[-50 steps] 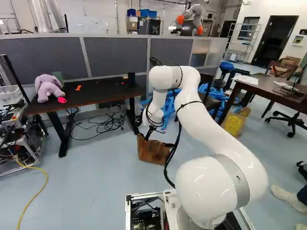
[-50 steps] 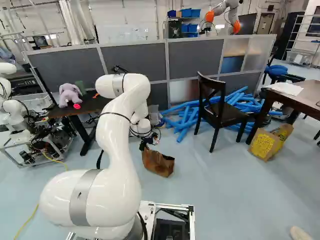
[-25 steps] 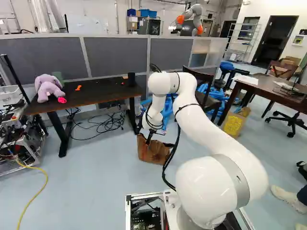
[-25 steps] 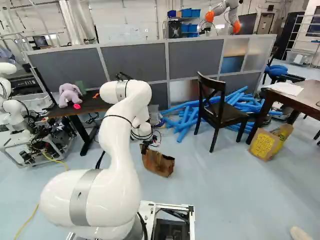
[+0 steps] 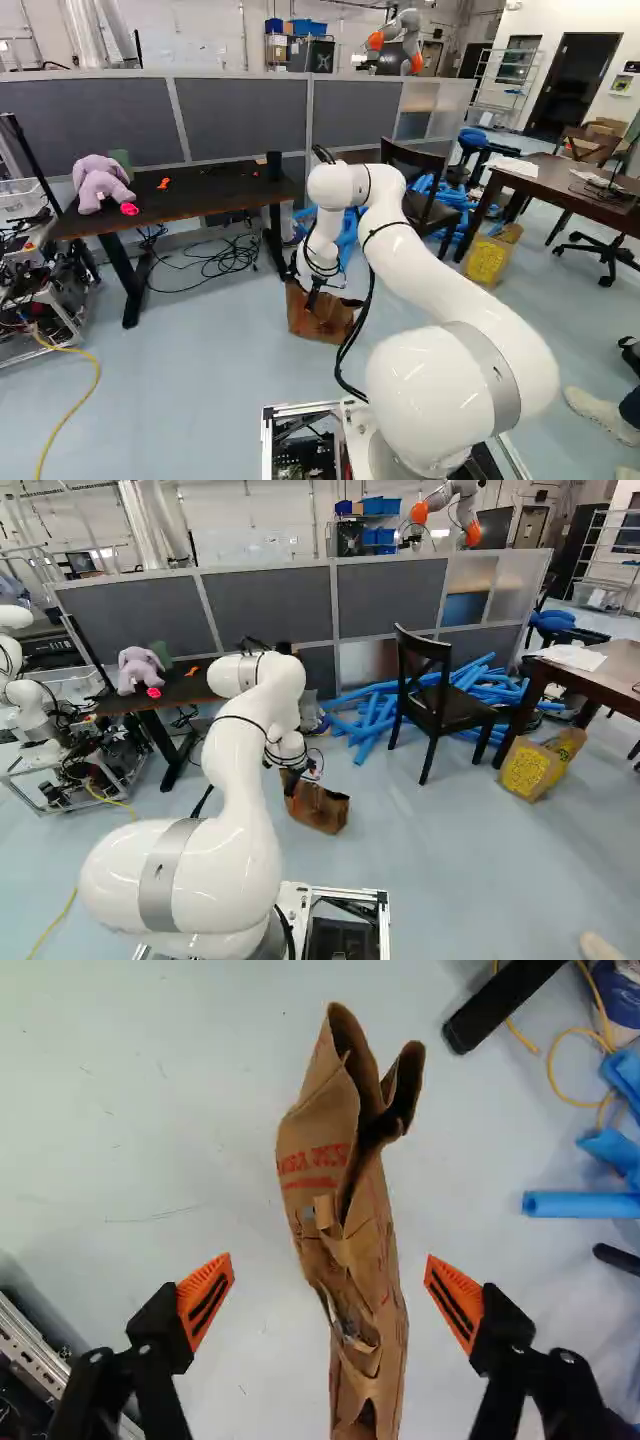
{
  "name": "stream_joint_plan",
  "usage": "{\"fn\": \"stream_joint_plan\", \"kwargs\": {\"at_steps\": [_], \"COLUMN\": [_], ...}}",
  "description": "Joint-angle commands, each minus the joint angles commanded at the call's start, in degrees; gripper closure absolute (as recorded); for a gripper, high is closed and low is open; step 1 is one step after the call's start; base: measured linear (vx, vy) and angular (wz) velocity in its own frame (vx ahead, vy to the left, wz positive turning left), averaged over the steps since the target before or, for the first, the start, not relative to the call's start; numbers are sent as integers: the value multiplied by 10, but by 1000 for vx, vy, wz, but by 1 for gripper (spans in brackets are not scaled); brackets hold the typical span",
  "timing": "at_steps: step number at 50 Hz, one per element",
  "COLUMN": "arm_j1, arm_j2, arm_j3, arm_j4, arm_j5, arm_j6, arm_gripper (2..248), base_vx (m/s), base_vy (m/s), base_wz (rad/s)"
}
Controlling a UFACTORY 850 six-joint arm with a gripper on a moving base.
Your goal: Pick up the bag on the ground and place it on the table
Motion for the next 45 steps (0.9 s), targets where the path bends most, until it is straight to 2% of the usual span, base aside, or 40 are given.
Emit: {"fn": "stream_joint_plan", "kwargs": {"at_steps": [22, 36, 37, 41, 42, 45], "arm_j1": [-28, -32, -32, -32, -32, -32], "arm_j2": [-49, -79, -81, -84, -85, -85], "arm_j3": [-47, -77, -79, -82, -82, -83], "arm_j4": [0, 0, 0, 0, 0, 0], "arm_j5": [-2, -2, -2, -2, -2, -2], "arm_j6": [0, 0, 0, 0, 0, 0], "arm_gripper": [3, 3, 12, 12, 50, 50], "base_vx": [0, 0, 0, 0, 0, 0], "base_vy": [0, 0, 0, 0, 0, 0], "base_wz": [0, 0, 0, 0, 0, 0]}}
